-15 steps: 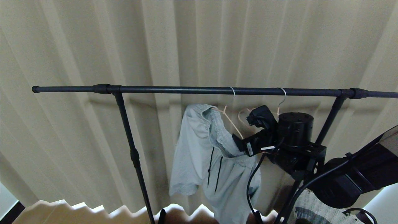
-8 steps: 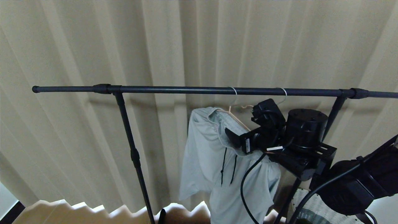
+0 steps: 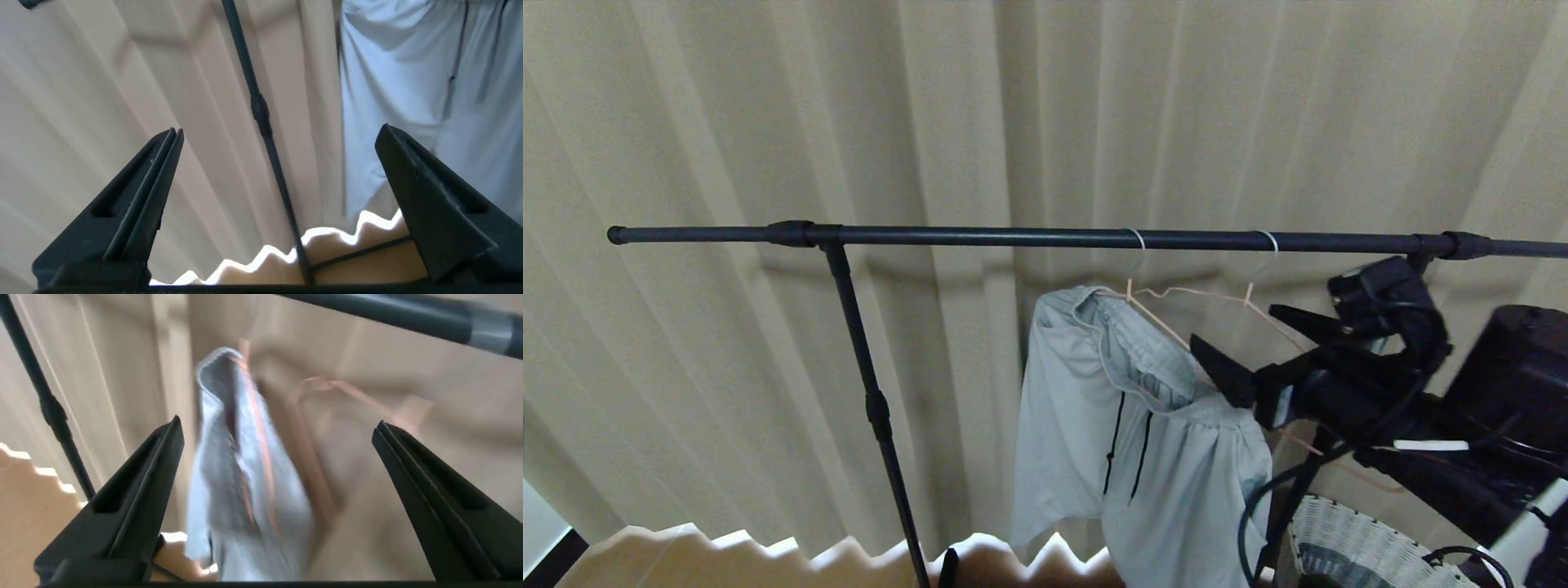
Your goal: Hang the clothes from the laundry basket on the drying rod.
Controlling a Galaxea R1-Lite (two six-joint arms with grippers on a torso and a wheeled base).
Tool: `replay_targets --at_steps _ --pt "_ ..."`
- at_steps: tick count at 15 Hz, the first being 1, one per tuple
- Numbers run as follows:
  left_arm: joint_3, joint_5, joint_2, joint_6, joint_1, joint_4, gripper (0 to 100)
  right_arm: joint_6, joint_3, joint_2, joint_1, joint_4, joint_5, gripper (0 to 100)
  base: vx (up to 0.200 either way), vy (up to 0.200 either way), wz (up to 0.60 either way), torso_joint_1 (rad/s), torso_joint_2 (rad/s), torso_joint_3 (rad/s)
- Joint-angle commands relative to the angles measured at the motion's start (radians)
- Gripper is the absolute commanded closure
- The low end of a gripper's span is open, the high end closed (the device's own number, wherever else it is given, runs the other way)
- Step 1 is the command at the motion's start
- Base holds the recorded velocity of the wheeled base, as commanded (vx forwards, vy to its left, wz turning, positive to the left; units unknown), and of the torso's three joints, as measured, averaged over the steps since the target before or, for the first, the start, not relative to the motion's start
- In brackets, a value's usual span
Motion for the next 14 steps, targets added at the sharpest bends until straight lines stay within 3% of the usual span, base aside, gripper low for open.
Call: replay_targets --at_steps 1,5,6,9,10,11,14 --pt "0.000 0.002 0.002 -0.012 0.000 0.003 0 -0.036 0.174 -0.239 -0.097 0.004 -0.003 0 0.000 0.000 0.00 0.000 0.00 0.000" --pt "0.000 0.001 -0.043 -0.099 0.035 0.064 0 -0.079 0.332 -0.513 -0.365 0.078 -0.005 0 0.000 0.000 0.00 0.000 0.00 0.000" --pt "0.000 0.007 -0.089 -0.144 0.050 0.089 0 -0.079 0.344 -0.627 -0.428 0.190 -0.003 0 0.000 0.000 0.00 0.000 0.00 0.000" --pt "0.000 0.059 -0.087 -0.219 0.050 0.098 0 -0.077 0.327 -0.967 -0.470 0.630 -0.003 0 0.000 0.000 0.00 0.000 0.00 0.000" --pt "0.000 0.060 -0.087 -0.219 0.050 0.098 0 -0.077 0.321 -1.021 -0.471 0.696 -0.005 0 0.000 0.000 0.00 0.000 0.00 0.000" --pt "0.000 0.060 -0.087 -0.211 0.050 0.096 0 -0.077 0.293 -1.198 -0.483 0.934 -0.011 0 0.000 0.000 0.00 0.000 0.00 0.000" --pt "0.000 0.057 -0.087 -0.207 0.050 0.098 0 -0.074 0.280 -1.474 -0.548 1.273 -0.014 0 0.000 0.000 0.00 0.000 0.00 0.000"
